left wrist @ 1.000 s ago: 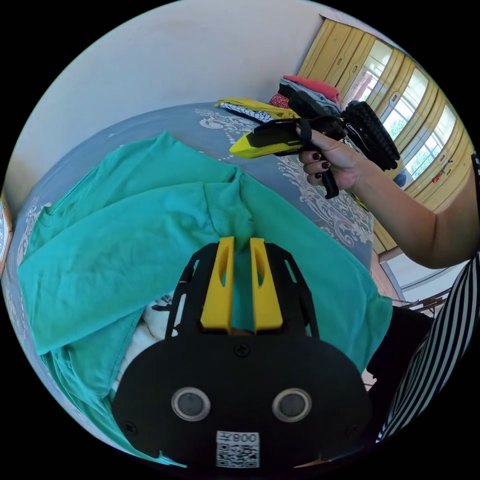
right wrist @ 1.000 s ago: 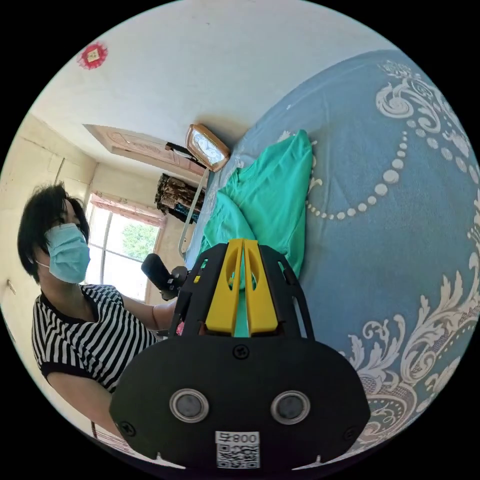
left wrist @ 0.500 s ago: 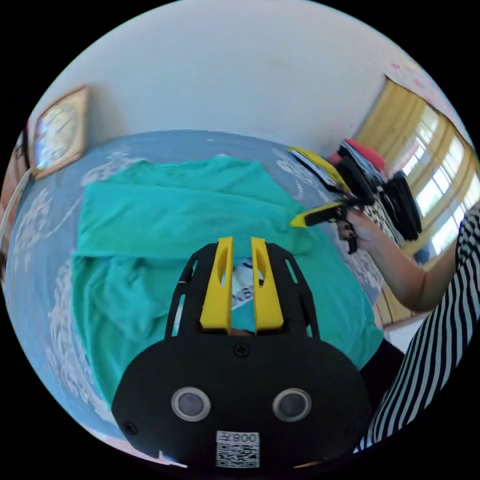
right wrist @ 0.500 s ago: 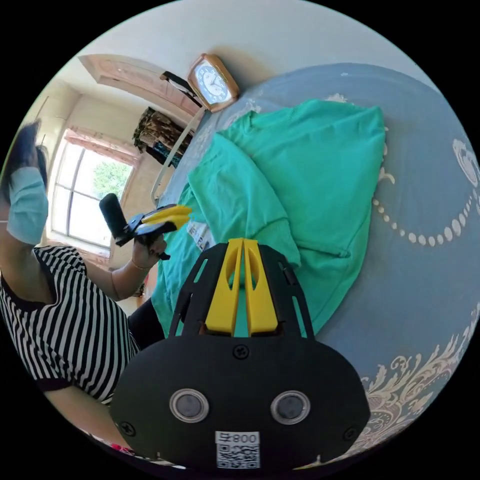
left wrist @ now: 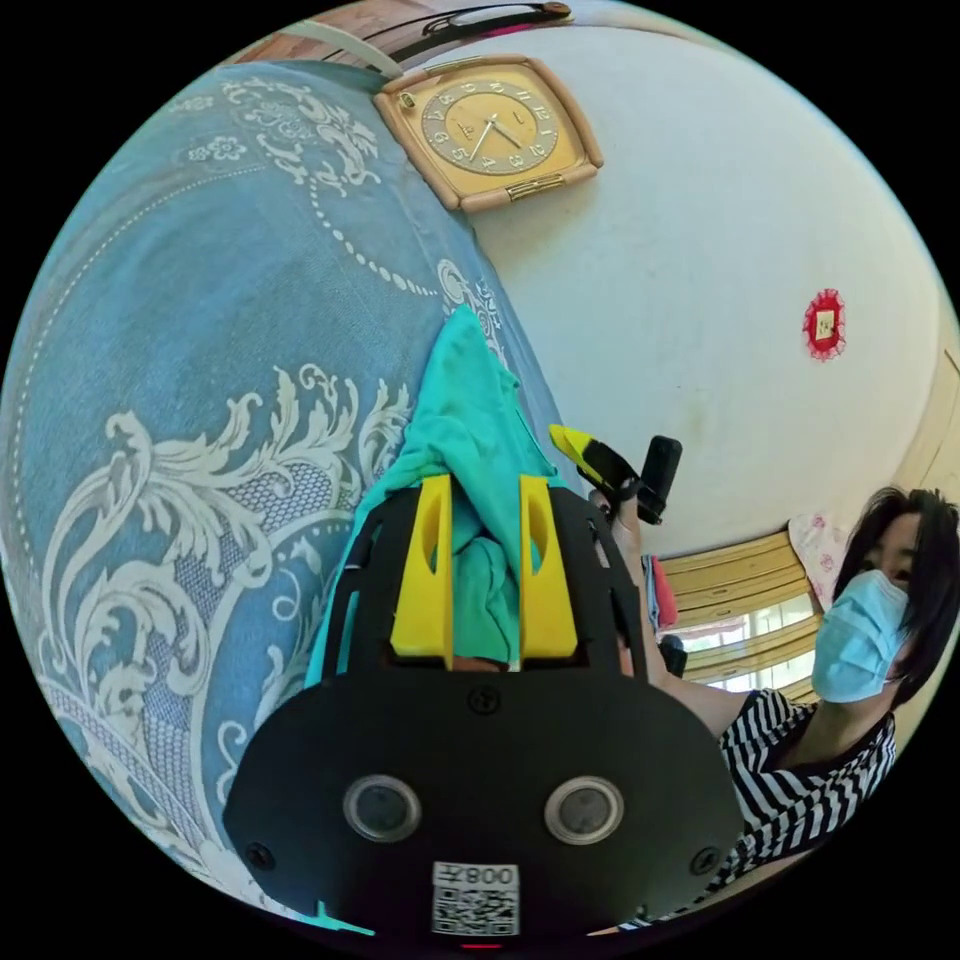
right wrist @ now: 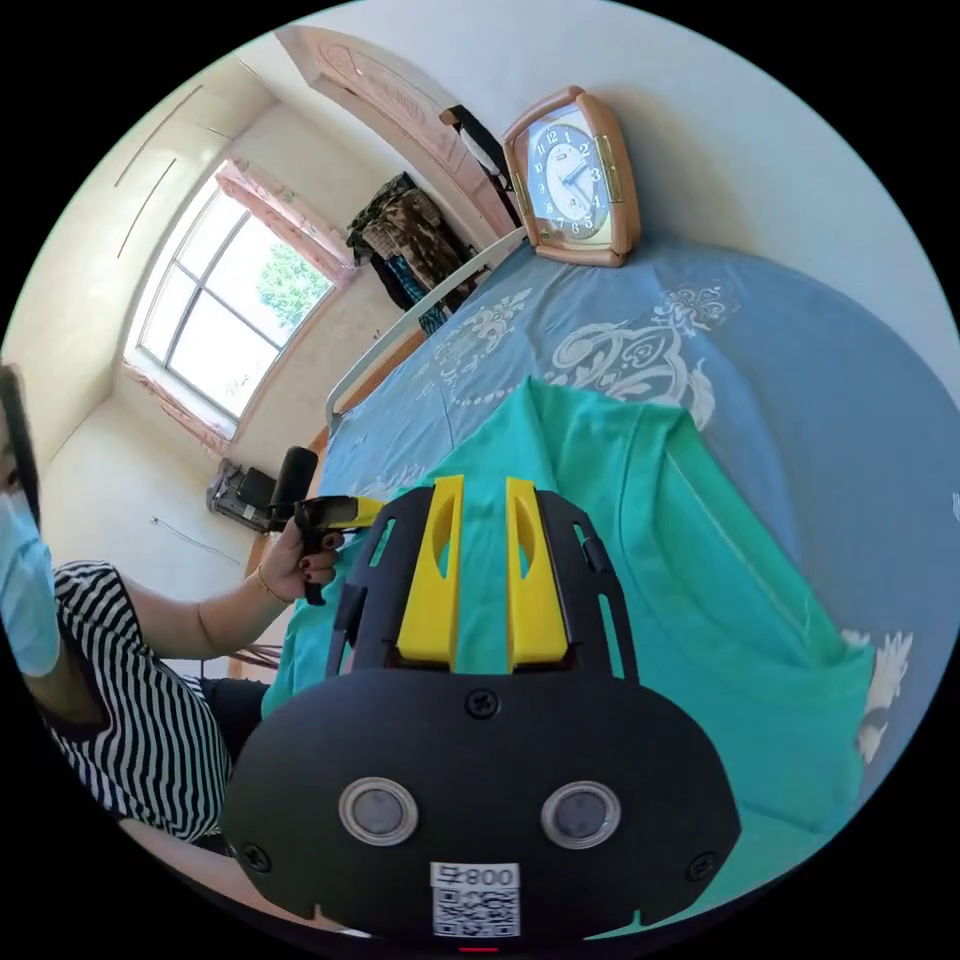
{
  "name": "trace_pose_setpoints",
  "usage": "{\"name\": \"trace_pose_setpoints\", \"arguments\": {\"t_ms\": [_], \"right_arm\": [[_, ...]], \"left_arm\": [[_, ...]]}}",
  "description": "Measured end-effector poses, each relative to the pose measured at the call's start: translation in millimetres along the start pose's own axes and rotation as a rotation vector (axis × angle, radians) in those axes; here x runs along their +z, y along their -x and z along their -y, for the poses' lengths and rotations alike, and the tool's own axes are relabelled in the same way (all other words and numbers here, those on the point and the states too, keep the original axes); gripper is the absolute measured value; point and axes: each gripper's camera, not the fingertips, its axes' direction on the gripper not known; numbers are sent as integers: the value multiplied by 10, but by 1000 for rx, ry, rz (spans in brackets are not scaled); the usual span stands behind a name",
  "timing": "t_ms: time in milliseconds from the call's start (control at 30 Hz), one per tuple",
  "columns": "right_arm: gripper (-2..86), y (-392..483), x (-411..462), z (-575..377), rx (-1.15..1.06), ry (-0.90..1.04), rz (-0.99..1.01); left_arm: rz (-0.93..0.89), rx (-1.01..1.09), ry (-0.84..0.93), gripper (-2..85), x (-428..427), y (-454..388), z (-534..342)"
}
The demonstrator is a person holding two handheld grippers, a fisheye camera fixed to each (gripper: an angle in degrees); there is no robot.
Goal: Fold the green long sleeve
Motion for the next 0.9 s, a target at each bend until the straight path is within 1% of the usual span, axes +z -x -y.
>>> {"name": "trace_pose_setpoints", "arguments": {"t_ms": [100,167,267,333,433,600,667,800,833,900], "right_arm": [[76,-7,233,361,12,34,-58],[76,-2,386,527,7,69,-48],[71,84,625,721,-14,136,-117],[52,166,761,822,-27,174,-163],[21,284,837,913,-51,179,-203],[7,532,744,1076,-120,92,-219],[6,562,765,1160,-131,84,-209],[4,391,1091,1249,-75,207,-223],[4,354,1062,1228,-69,157,-190],[5,296,1011,1222,-43,146,-143]], "left_arm": [[-1,-20,1,43,-178,151,131],[-9,-16,-12,28,-300,218,168],[-27,-1,-36,17,-509,297,217],[-33,11,-48,13,-629,332,247],[-37,48,-89,10,-843,357,282],[13,149,-207,9,-1258,325,301],[30,135,-216,9,-1335,400,321],[10,85,-213,9,-1429,588,372],[20,82,-209,10,-1439,592,380],[18,72,-190,10,-1477,631,420]]}}
